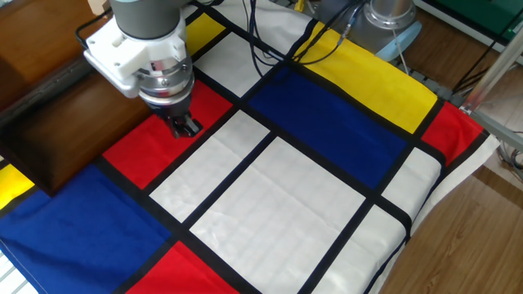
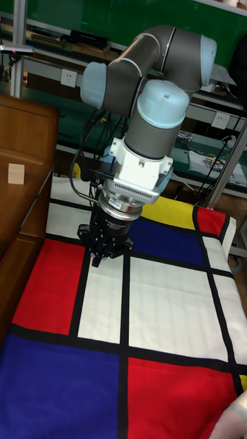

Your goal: Put the object on the shelf

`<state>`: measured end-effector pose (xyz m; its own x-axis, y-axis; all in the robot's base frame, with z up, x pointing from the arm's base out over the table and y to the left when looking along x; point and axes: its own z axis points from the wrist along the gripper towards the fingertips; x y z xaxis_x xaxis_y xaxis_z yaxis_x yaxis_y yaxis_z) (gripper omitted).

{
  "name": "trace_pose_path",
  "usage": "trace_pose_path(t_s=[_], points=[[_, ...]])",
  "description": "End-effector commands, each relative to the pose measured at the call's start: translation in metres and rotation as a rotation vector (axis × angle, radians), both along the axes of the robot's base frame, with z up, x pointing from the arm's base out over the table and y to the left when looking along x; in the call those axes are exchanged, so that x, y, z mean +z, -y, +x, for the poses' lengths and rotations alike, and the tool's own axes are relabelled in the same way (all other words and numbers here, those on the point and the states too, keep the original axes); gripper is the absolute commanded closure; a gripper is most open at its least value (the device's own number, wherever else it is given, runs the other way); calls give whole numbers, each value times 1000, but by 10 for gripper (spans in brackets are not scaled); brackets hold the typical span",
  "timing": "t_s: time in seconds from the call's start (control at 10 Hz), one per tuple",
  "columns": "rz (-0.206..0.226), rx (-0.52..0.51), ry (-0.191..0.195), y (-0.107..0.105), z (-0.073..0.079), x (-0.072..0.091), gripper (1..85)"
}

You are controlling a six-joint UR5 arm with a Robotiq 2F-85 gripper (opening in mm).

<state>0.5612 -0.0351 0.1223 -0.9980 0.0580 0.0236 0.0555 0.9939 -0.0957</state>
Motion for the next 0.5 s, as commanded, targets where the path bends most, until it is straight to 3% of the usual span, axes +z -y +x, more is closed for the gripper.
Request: trace_pose_path(t_s=[0.0,0.4], points=[[21,-9,-5,0,1,5,847],[23,-9,-12,1,0,10,847]])
